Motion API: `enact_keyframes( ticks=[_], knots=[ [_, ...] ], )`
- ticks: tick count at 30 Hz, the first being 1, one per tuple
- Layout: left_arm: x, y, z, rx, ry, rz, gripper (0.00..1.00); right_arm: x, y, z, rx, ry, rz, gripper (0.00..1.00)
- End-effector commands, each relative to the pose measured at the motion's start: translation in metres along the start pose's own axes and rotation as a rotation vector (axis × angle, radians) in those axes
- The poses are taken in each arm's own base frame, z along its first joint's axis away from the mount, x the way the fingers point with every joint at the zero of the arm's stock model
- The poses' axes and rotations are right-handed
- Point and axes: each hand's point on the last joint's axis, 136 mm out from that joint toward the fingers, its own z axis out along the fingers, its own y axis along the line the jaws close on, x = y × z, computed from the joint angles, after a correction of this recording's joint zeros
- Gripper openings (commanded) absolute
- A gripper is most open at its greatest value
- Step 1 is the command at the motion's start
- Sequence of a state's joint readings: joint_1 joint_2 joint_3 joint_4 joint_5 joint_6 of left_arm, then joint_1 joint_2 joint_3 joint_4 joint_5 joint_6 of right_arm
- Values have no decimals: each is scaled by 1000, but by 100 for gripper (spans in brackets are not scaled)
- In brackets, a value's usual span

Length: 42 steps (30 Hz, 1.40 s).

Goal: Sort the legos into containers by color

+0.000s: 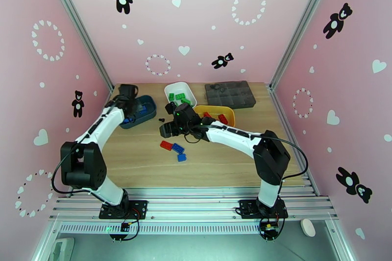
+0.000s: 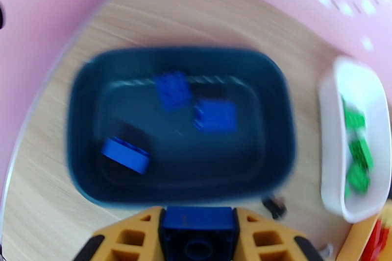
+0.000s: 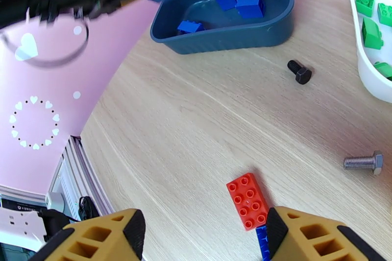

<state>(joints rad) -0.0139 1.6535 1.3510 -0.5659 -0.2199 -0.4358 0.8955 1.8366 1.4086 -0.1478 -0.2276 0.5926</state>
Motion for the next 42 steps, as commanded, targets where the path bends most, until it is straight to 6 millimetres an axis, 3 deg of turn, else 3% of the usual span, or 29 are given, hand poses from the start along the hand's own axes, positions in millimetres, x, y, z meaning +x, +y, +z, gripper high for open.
enact_keyframes(
  ticks=[1,4,7,10,14,17,22,29,35,42],
  knots=[
    [-11,15,18,-25,19,-69,32,8,-2,-5,18,19,-13,70],
    [-18,25,31,-45,33,-91,40,16,-8,-12,49,25,-24,70],
    [-17,25,36,-53,47,-92,59,23,-16,-20,94,30,-42,70],
    [-14,20,28,-7,39,-124,75,30,-26,-25,144,44,-63,71],
    [-6,6,6,51,16,-120,78,40,-38,-24,200,78,-88,71],
    [11,-12,-11,112,33,-95,79,50,-48,-21,255,110,-116,71],
    [60,-48,-31,237,108,-29,80,68,-64,-18,339,166,-152,71],
    [162,-90,-58,284,276,238,74,98,-87,-34,416,200,-144,71],
    [236,-95,-82,298,414,265,73,119,-107,-71,504,186,-122,71],
    [291,-100,-99,358,499,148,78,130,-124,-114,574,140,-85,72]
  ],
)
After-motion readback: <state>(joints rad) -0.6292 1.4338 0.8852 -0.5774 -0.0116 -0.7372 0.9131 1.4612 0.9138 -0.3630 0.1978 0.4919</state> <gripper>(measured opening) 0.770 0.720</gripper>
